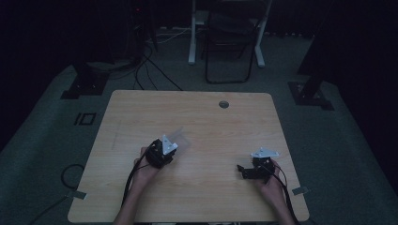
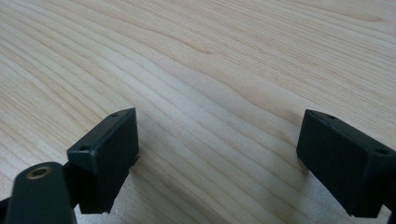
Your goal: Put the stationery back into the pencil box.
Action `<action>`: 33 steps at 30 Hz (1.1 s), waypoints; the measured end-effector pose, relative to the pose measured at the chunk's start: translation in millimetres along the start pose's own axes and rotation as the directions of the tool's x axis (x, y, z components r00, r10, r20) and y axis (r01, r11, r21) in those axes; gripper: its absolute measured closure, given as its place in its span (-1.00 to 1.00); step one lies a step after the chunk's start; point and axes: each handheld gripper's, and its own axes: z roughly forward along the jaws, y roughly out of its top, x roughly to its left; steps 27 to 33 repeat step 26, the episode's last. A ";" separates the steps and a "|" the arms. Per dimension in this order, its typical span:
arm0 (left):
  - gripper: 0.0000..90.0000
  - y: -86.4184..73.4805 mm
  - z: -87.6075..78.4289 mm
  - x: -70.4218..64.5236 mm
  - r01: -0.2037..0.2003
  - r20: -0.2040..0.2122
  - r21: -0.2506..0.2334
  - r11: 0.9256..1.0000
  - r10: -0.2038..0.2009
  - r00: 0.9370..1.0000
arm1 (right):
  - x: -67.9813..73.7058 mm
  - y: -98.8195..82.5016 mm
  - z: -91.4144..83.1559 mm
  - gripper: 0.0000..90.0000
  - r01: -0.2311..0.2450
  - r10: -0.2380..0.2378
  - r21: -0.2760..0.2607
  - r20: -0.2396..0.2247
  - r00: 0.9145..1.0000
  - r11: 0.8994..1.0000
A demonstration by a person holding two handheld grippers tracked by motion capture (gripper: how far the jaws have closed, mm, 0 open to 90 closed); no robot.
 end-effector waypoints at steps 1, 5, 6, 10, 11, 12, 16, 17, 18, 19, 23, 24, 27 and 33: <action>0.56 -0.1 0.5 -0.5 -0.008 -0.006 0.005 1.000 0.008 1.000 | 0.0 0.0 0.0 -0.72 0.000 0.000 0.000 0.000 1.000 1.000; 0.43 0.2 -0.1 -2.4 -0.020 -0.016 0.004 1.000 0.020 1.000 | 0.1 -0.1 -0.1 -0.72 0.000 0.000 0.000 -0.001 1.000 1.000; 0.42 0.3 -0.9 -2.6 -0.021 -0.019 0.001 1.000 0.021 1.000 | 0.2 -0.2 -0.1 -0.72 0.002 -0.002 0.001 -0.001 1.000 1.000; 0.40 0.9 -7.6 -2.2 -0.011 -0.015 -0.023 1.000 0.010 1.000 | 0.3 -0.2 -0.2 -0.72 0.002 -0.002 0.000 -0.002 1.000 1.000; 0.39 1.2 -10.5 -2.6 -0.008 -0.008 -0.035 0.999 0.008 1.000 | 0.4 -0.2 -0.2 -0.72 0.002 -0.002 0.000 -0.002 1.000 1.000; 0.38 1.1 -13.7 -3.3 -0.006 -0.002 -0.052 0.999 0.006 1.000 | 0.4 -0.2 -0.2 -0.72 0.001 -0.001 0.000 -0.002 1.000 1.000; 0.35 -0.5 -25.9 -6.0 0.019 0.036 -0.097 0.995 -0.015 0.999 | 0.5 -0.3 -0.1 -0.72 0.002 -0.002 -0.001 -0.002 1.000 1.000; 0.35 -1.5 -28.3 -6.4 0.022 0.048 -0.105 0.994 -0.017 0.999 | 0.4 -0.3 -0.1 -0.72 0.003 -0.003 -0.002 -0.002 1.000 1.000; 0.33 -2.6 -30.3 -7.3 0.035 0.058 -0.111 0.993 -0.028 0.998 | 0.5 -0.3 -0.1 -0.72 0.003 -0.003 -0.002 -0.002 1.000 1.000; 0.33 -4.3 -32.2 -8.2 0.043 0.070 -0.117 0.992 -0.035 0.997 | 0.4 -0.3 -0.1 -0.72 0.003 -0.003 -0.002 -0.002 1.000 1.000; 0.32 -11.7 -32.7 -17.0 0.083 0.136 -0.129 0.988 -0.065 0.989 | 0.4 -0.3 -0.1 -0.72 0.003 -0.003 -0.002 -0.002 1.000 1.000; 0.32 -14.2 -31.2 -20.6 0.089 0.158 -0.123 0.988 -0.069 0.985 | 0.5 -0.3 -0.2 -0.72 0.002 -0.002 -0.001 -0.002 1.000 1.000; 0.32 -19.9 -26.1 -29.9 0.099 0.199 -0.108 0.989 -0.076 0.977 | 0.5 -0.3 -0.1 -0.72 0.003 -0.003 -0.001 -0.002 1.000 1.000; 0.32 -19.9 -26.1 -29.9 0.099 0.199 -0.108 0.989 -0.076 0.977 | 0.5 -0.3 -0.1 -0.72 0.003 -0.003 -0.001 -0.002 1.000 1.000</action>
